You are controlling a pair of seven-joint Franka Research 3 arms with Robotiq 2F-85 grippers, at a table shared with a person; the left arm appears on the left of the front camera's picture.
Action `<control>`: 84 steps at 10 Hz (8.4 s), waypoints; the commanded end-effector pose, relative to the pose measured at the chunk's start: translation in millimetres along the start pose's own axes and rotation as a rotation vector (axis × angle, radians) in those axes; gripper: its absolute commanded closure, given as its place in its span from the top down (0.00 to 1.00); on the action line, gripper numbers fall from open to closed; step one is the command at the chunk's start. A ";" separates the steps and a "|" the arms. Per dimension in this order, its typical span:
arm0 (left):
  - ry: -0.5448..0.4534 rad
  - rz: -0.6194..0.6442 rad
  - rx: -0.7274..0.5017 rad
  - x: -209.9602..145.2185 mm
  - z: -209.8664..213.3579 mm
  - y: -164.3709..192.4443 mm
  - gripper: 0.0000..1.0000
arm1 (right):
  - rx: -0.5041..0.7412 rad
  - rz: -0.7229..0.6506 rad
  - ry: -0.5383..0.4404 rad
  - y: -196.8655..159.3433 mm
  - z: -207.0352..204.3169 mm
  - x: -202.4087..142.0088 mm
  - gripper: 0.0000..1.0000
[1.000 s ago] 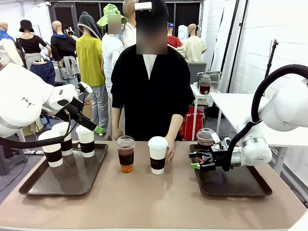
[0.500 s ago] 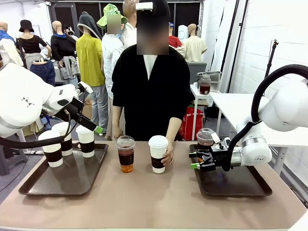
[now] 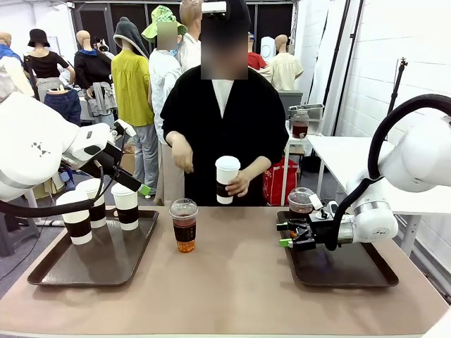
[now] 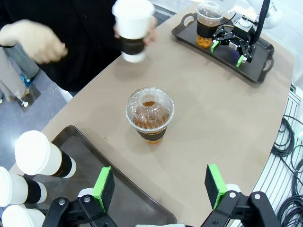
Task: Distribute the coffee onto the tray.
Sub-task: Pick up another iced Americano from the middle of the table and place it on the right Handle tray.
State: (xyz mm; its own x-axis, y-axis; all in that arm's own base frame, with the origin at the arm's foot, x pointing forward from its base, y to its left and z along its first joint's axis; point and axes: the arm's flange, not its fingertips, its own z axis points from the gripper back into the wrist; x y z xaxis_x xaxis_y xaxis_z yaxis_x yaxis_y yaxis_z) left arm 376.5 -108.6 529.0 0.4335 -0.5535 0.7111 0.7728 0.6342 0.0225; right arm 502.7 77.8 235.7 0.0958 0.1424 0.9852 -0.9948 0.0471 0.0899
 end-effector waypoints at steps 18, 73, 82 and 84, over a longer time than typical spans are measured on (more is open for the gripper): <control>-0.008 0.002 -0.013 -1.6 0.7 1.7 1.00 | 0.030 -0.007 0.017 24.4 -121.7 23.2 1.00; -0.008 0.002 -0.013 -1.6 0.7 1.7 1.00 | 0.112 -0.012 -0.061 -39.0 -326.8 35.2 0.97; -0.008 0.002 -0.013 -1.6 0.7 1.7 1.00 | 0.148 -0.011 -0.061 -13.6 -302.8 84.0 0.78; -0.008 0.002 -0.013 -1.6 0.7 1.7 1.00 | 0.152 -0.032 -0.071 4.6 -282.4 105.6 0.78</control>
State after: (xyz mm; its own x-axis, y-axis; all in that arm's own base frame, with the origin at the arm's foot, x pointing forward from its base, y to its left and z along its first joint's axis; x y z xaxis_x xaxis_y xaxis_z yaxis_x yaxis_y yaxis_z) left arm 376.4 -108.6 529.1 0.4339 -0.5538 0.7107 0.7727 0.6344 0.0226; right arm 535.1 387.8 279.6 0.1002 0.0840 0.9914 -0.9901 -0.0897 0.1076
